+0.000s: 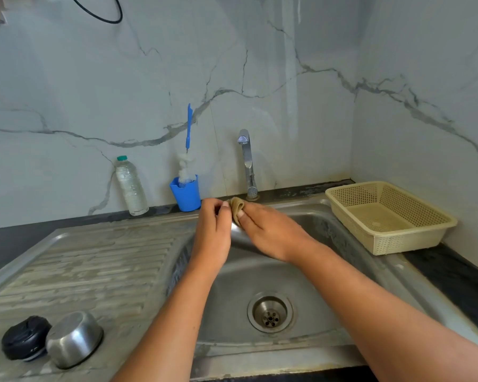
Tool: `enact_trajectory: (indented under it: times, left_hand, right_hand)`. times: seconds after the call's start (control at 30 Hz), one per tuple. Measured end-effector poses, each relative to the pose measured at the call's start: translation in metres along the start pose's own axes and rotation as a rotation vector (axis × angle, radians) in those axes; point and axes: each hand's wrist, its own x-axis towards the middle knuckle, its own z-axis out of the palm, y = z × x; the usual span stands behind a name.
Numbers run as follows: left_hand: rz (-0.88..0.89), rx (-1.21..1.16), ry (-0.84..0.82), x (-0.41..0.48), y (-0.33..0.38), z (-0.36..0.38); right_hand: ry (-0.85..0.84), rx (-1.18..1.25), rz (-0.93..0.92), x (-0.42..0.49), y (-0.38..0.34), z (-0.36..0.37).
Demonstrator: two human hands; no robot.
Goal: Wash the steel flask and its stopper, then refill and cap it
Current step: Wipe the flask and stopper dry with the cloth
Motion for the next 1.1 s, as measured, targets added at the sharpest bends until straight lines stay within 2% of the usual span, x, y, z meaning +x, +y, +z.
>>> enact_trajectory:
  times: [0.1, 0.2, 0.37, 0.5, 0.6, 0.77, 0.87, 1.1]
  left_hand:
    - [-0.008, -0.017, 0.046, 0.0, 0.0, 0.003]
    - [-0.104, -0.156, 0.162, 0.003, -0.003, 0.004]
    - [-0.471, -0.514, 0.218, 0.007, -0.003, 0.002]
    - [-0.657, -0.839, 0.169, 0.005, 0.011, -0.004]
    - [-0.649, -0.948, 0.132, 0.004, 0.015, -0.007]
    - [-0.576, -0.954, 0.006, -0.004, 0.017, -0.009]
    - [-0.52, -0.931, -0.112, -0.007, 0.02, -0.012]
    - [-0.475, -0.988, -0.264, -0.007, 0.018, -0.022]
  right_hand:
    - [0.105, -0.115, -0.05, -0.001, -0.003, 0.005]
    - [0.178, -0.288, -0.148, 0.002, -0.01, 0.021]
    - [0.234, -0.516, -0.231, 0.002, -0.016, 0.037]
    - [0.22, -0.507, -0.298, 0.001, -0.009, 0.043]
    - [0.254, -0.346, -0.297, 0.004, -0.003, 0.048]
    - [0.35, -0.05, -0.204, 0.0, -0.001, 0.045]
    - [0.418, -0.044, -0.225, -0.006, 0.0, 0.04]
    - [0.566, -0.098, -0.334, -0.013, -0.013, 0.036]
